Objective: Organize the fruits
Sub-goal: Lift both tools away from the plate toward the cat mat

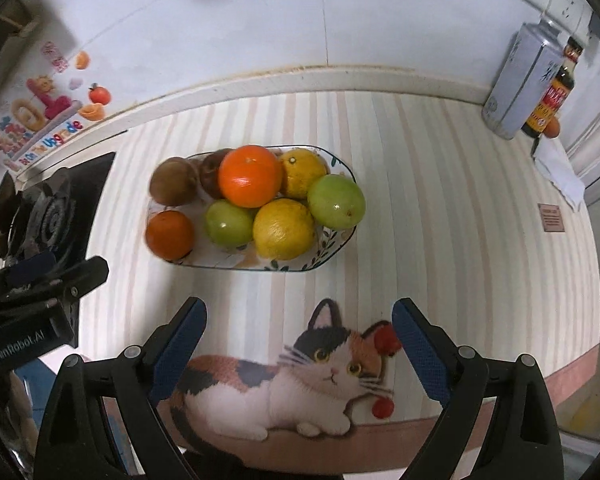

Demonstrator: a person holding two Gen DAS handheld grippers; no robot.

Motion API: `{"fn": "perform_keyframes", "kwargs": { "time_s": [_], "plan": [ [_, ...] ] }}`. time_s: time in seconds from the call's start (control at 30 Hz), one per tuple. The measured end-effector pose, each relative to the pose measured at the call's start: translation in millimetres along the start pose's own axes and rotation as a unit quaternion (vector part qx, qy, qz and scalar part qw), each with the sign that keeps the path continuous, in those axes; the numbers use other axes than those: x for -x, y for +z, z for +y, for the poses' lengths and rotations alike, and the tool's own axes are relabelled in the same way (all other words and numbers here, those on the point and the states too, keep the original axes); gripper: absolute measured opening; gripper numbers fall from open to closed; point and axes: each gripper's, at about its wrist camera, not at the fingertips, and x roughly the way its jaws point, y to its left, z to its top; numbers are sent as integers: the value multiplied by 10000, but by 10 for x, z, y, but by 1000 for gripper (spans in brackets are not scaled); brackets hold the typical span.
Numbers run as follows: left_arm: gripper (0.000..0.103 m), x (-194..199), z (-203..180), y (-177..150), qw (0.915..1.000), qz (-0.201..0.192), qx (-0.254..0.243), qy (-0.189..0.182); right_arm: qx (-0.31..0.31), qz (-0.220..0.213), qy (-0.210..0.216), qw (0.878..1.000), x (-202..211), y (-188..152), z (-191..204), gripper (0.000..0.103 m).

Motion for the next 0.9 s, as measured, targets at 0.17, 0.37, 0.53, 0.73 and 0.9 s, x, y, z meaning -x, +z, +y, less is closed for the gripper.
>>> {"fn": "perform_keyframes", "kwargs": {
  "time_s": [0.17,0.37,0.53,0.73,0.9],
  "plan": [
    [87,351,48,-234,9996,-254,-20,-83,54,-237,105,9996,412,-198,57,96],
    [87,843,117,-460,9976,-677,-20,-136,107,-565,165,9982,929,-399,126,96],
    [87,1191,162,-590,9950,-967,51,-236,132,-803,222,9964,1290,-532,162,96],
    [87,1445,175,-761,9923,-1220,43,-228,191,-1077,250,9937,1649,-623,191,96],
    [87,1558,161,-846,9908,-1322,45,-269,247,-1207,233,9921,1822,-651,225,96]
  ]
}}
